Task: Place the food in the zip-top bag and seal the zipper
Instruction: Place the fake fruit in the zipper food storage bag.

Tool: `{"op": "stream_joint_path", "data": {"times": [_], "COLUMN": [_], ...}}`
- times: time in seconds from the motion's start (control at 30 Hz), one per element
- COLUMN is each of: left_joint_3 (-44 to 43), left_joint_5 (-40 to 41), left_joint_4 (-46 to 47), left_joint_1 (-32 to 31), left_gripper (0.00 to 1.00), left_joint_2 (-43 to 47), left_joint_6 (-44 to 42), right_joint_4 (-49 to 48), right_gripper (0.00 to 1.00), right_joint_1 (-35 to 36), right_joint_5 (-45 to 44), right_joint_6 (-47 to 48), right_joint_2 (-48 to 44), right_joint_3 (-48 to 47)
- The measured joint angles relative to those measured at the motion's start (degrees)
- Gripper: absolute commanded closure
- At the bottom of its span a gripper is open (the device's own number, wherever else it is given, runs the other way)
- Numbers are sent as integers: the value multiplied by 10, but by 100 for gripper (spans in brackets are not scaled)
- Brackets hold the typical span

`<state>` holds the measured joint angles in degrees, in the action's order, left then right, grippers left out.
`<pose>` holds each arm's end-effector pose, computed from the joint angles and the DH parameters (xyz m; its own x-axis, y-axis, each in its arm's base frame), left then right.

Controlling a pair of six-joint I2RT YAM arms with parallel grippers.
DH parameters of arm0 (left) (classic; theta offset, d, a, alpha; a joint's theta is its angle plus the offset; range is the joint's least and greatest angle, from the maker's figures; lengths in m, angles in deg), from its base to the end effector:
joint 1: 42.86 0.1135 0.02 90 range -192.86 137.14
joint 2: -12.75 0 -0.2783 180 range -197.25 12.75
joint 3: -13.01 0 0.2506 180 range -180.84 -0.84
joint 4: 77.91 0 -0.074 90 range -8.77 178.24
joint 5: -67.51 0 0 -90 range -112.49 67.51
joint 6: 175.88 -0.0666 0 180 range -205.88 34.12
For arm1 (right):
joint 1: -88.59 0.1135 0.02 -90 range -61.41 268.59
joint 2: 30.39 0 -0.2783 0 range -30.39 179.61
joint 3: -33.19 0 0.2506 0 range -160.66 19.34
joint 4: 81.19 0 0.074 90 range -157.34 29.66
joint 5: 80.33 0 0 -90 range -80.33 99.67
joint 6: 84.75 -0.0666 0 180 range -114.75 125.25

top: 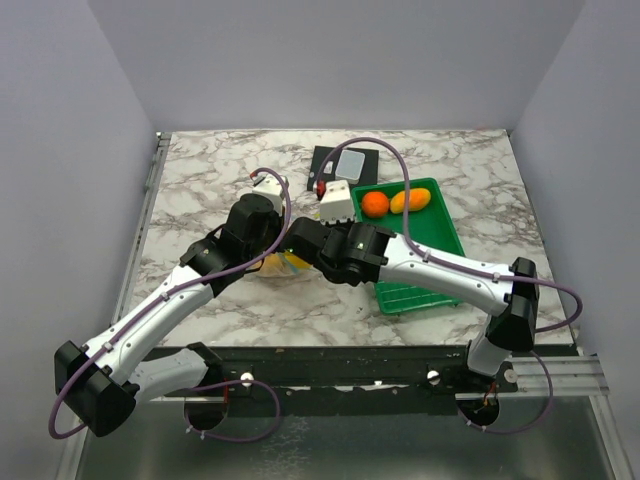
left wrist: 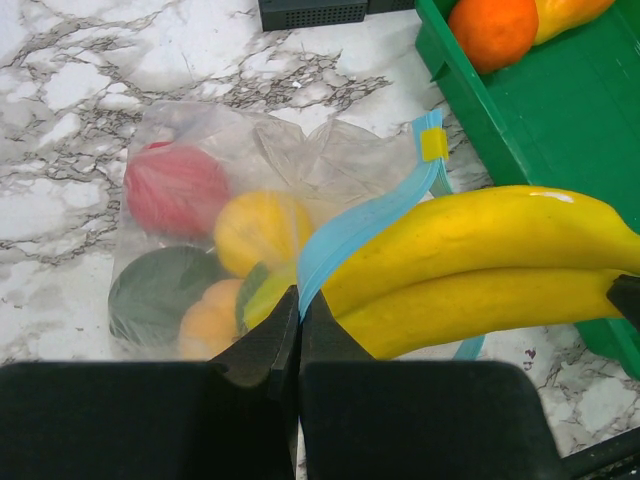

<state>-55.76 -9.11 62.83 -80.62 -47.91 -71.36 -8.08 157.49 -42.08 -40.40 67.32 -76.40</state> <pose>0.2075 -0.1412 0.3197 -0.5060 0.0834 -0.8585 0.3226 0.9414 -0.0987 0.1777 0.3152 0.3399 -0.5363 -0.1601 -0.8287 -0.0830 0.9871 -0.1370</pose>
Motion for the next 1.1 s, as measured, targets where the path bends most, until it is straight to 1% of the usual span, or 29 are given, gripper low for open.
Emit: {"op": "stream_joint_path", "data": {"times": [0.2, 0.63, 0.87, 1.1], "left_joint_3": [0, 0, 0, 0], "left_joint_5": [0, 0, -1, -10], "left_joint_4": [0, 0, 0, 0], "left_joint_1": [0, 0, 1, 1], "left_gripper": [100, 100, 100, 100], "left_joint_2": [0, 0, 0, 0], "left_joint_6": [0, 0, 0, 0], "right_joint_4": [-59, -145, -216, -319], "right_gripper": [99, 99, 99, 99], "right_joint_1": [0, -4, -16, -35], "right_joint_5": [1, -3, -10, -11], "right_joint_6": [-4, 8, 54, 109], "right_joint_2": [1, 34, 43, 48], "right_joint_3": [30, 32, 45, 94]}}
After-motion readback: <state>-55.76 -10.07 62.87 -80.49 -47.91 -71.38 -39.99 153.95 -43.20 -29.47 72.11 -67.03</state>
